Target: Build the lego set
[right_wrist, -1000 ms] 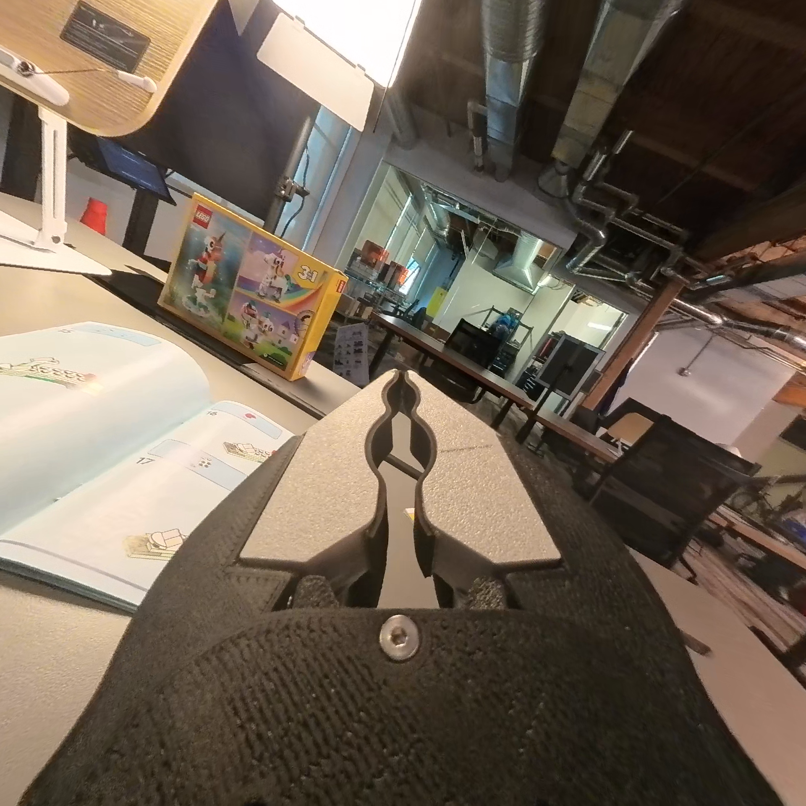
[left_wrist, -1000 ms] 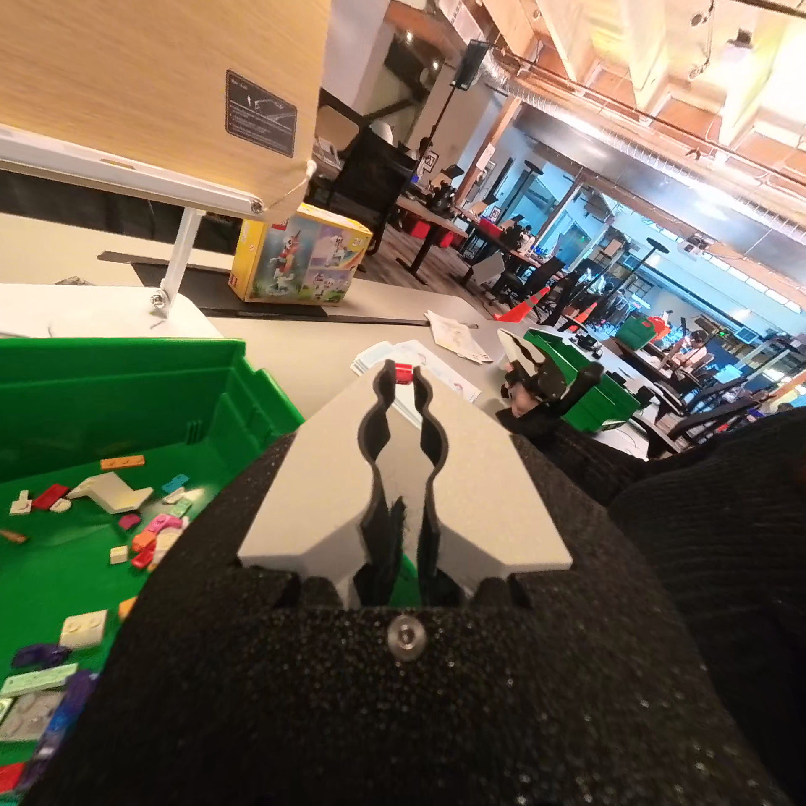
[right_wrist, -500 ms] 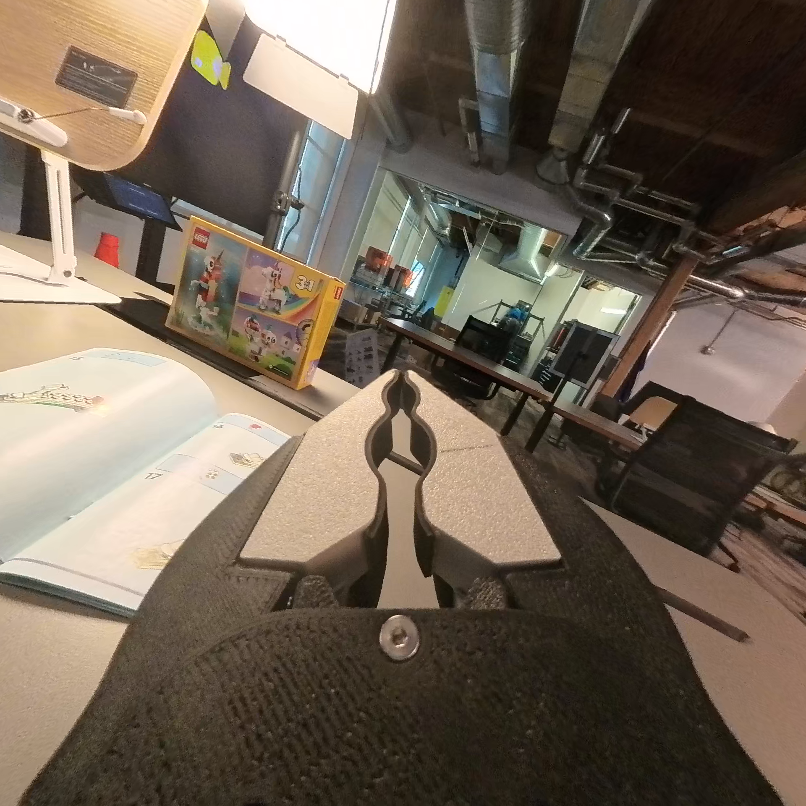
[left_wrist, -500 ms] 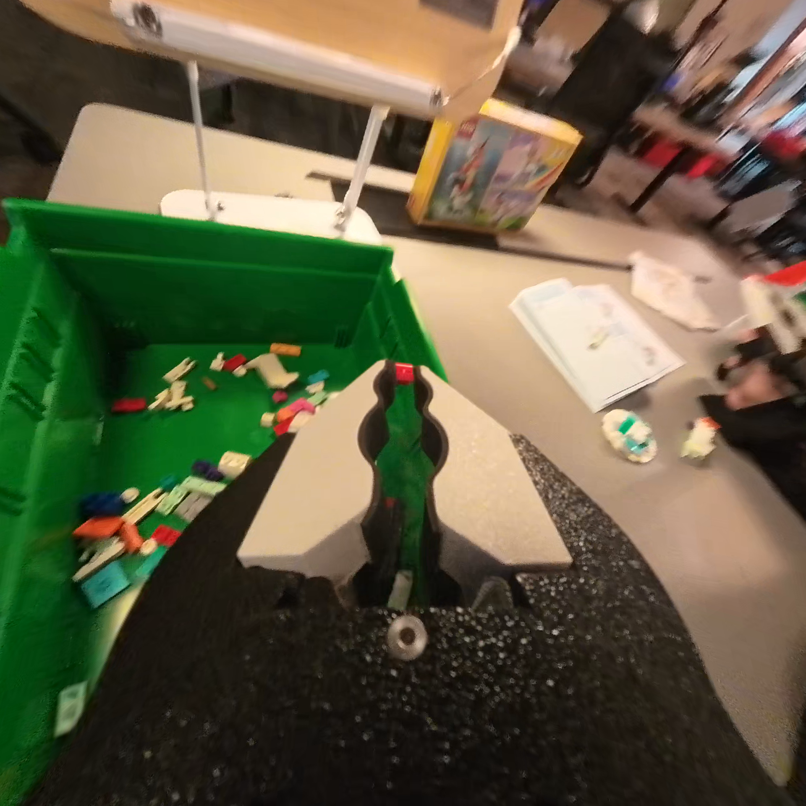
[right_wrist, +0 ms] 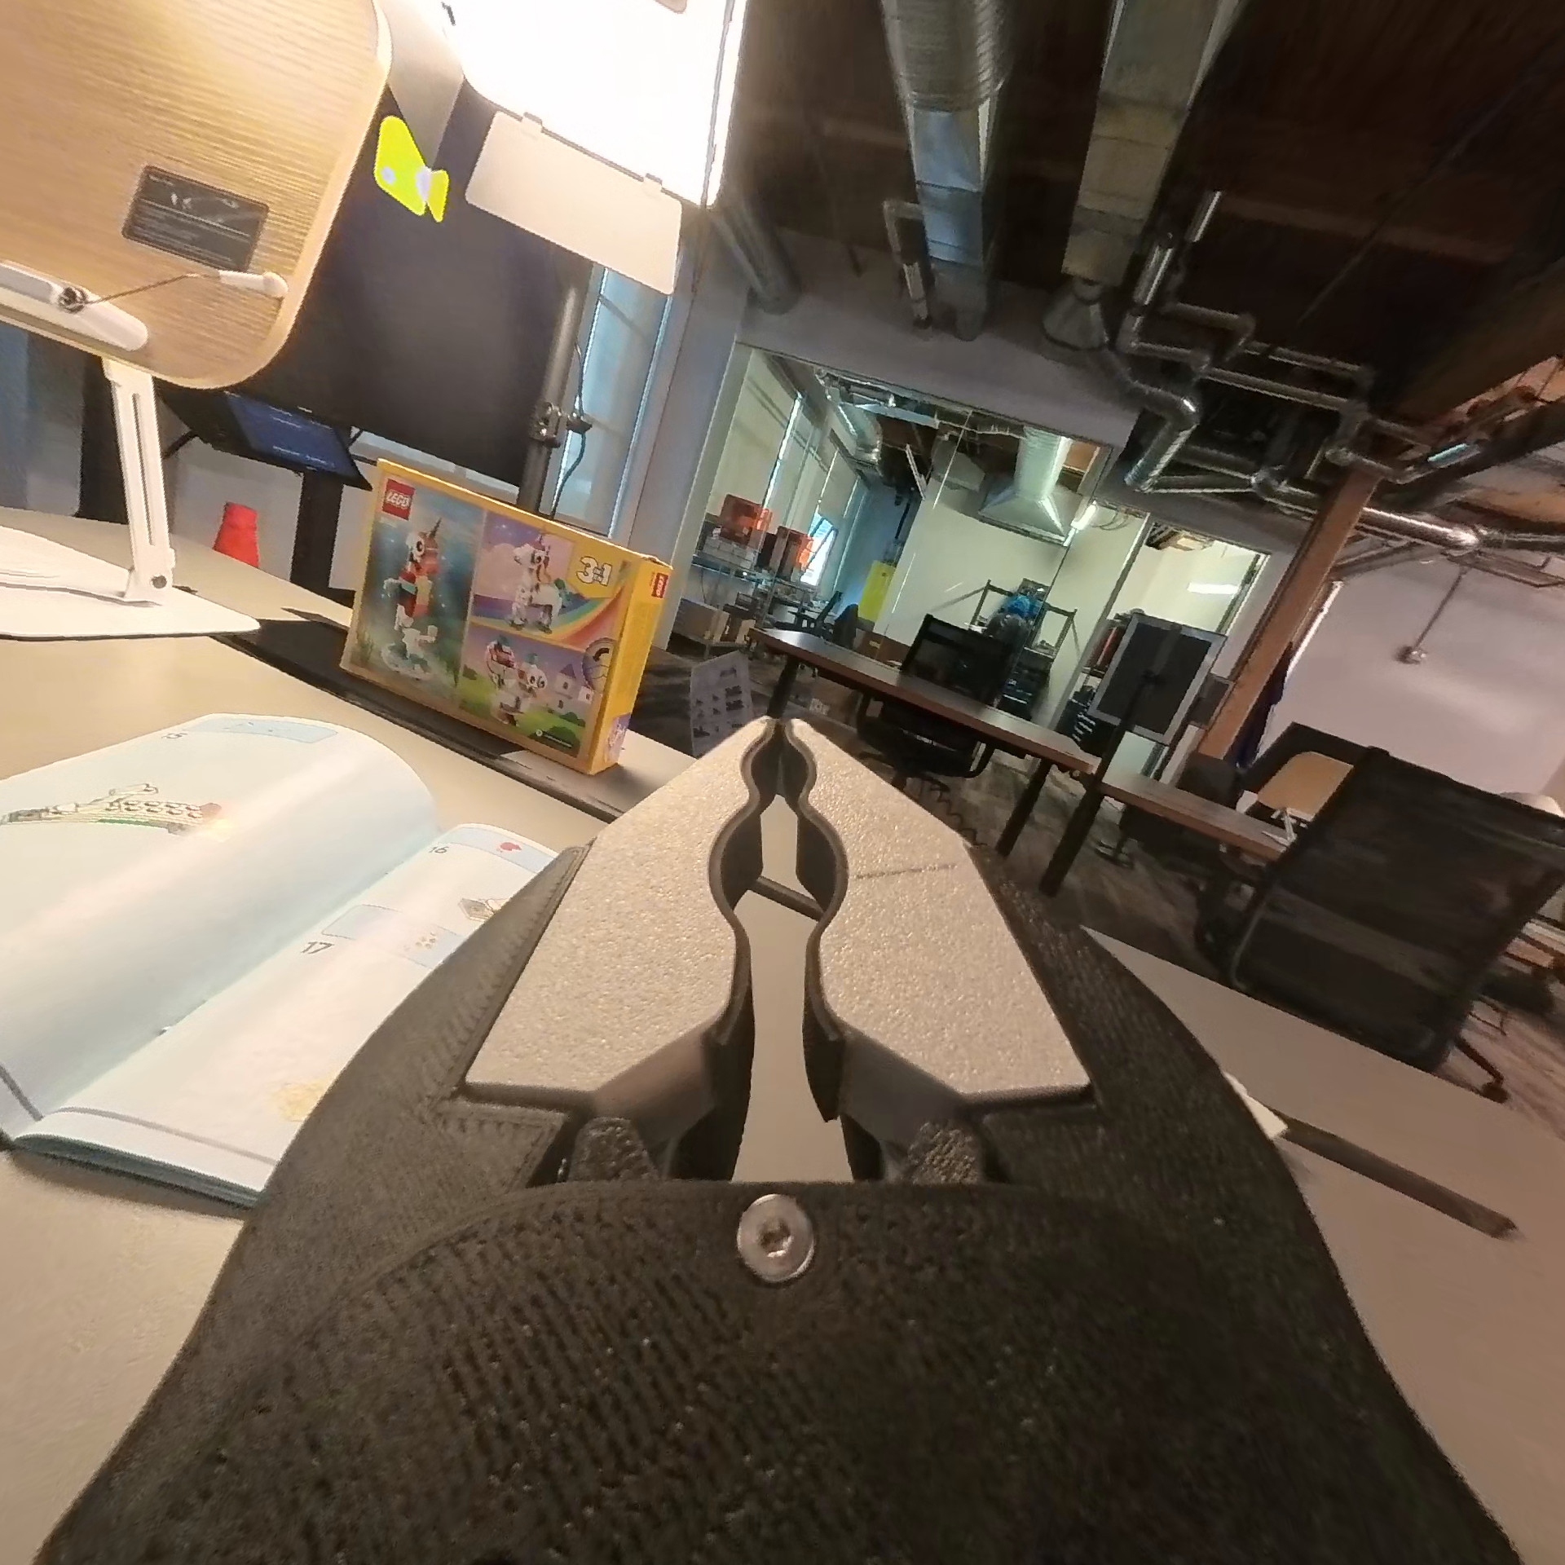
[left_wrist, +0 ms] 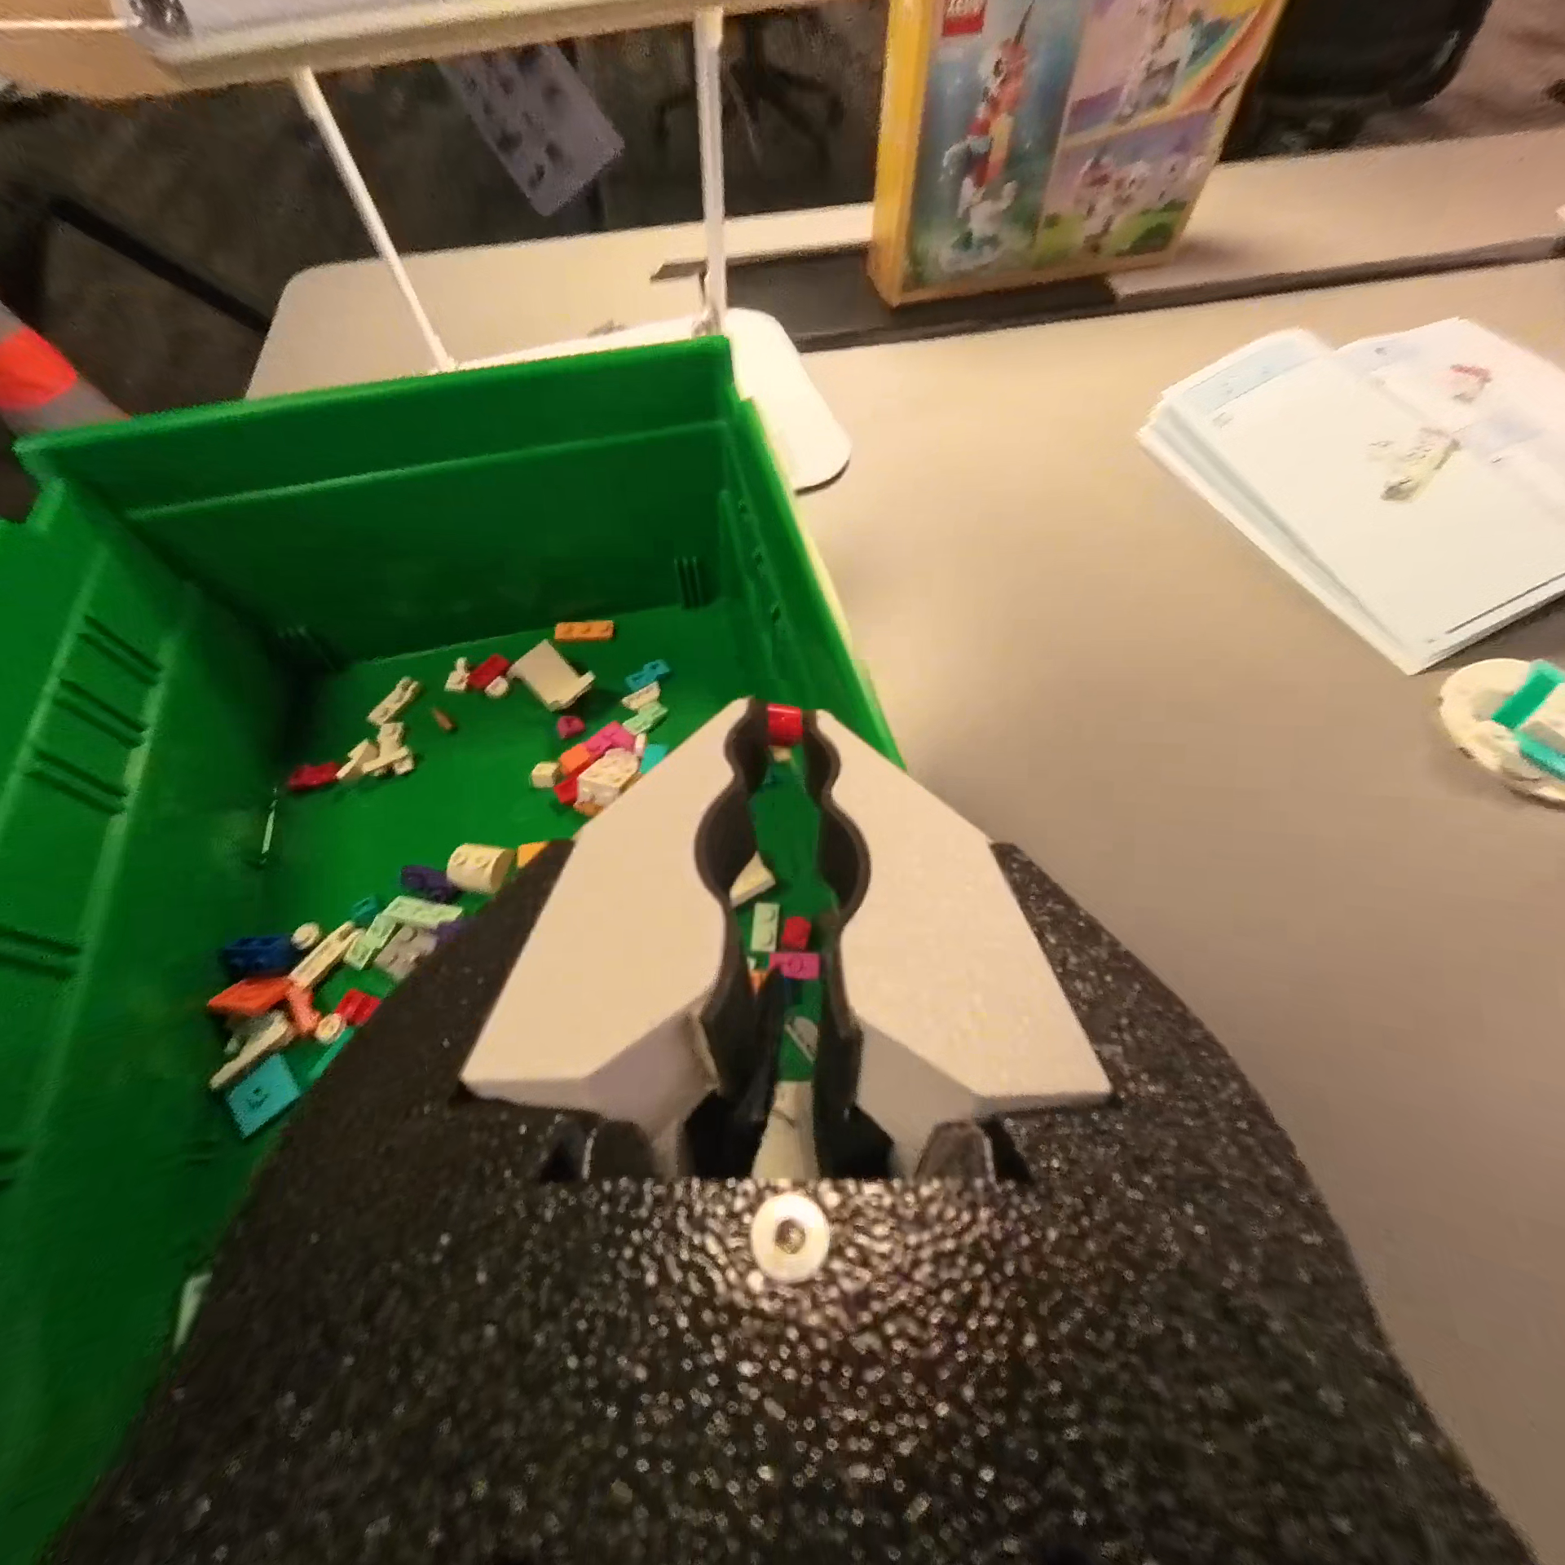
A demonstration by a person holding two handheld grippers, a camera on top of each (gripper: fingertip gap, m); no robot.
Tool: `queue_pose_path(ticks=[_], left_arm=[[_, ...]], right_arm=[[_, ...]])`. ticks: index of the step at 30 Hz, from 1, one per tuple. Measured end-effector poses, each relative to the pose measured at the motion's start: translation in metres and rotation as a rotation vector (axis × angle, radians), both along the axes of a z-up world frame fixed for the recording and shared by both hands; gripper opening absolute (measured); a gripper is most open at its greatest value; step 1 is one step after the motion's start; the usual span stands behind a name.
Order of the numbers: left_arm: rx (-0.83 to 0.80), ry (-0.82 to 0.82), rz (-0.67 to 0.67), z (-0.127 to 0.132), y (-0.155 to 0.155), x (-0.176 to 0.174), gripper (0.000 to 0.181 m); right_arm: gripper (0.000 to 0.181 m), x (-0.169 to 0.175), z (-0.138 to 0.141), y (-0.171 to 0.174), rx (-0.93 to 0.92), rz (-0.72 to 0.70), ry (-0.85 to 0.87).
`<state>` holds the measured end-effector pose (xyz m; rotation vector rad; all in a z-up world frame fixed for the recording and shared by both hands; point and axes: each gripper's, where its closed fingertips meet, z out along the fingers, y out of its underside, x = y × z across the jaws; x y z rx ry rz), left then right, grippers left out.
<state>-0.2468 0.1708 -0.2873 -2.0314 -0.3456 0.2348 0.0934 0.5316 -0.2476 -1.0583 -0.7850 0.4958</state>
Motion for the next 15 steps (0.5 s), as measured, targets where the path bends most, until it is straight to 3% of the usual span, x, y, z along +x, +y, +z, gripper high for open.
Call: queue_pose_path(ticks=[4,7,15], left_arm=[[0.061,-0.091,-0.106,-0.004,0.012,0.023,0.005],[0.056,-0.026,-0.181,-0.003,0.02,0.041,0.005],[0.032,0.063,-0.16,-0.002,0.04,0.087,0.005]], right_arm=[[0.0,0.0,-0.001,0.002,-0.014,0.001,0.005],[0.0,0.002,-0.001,0.004,-0.029,-0.003,0.017],[0.0,0.004,-0.002,0.006,-0.052,-0.003,0.028]])
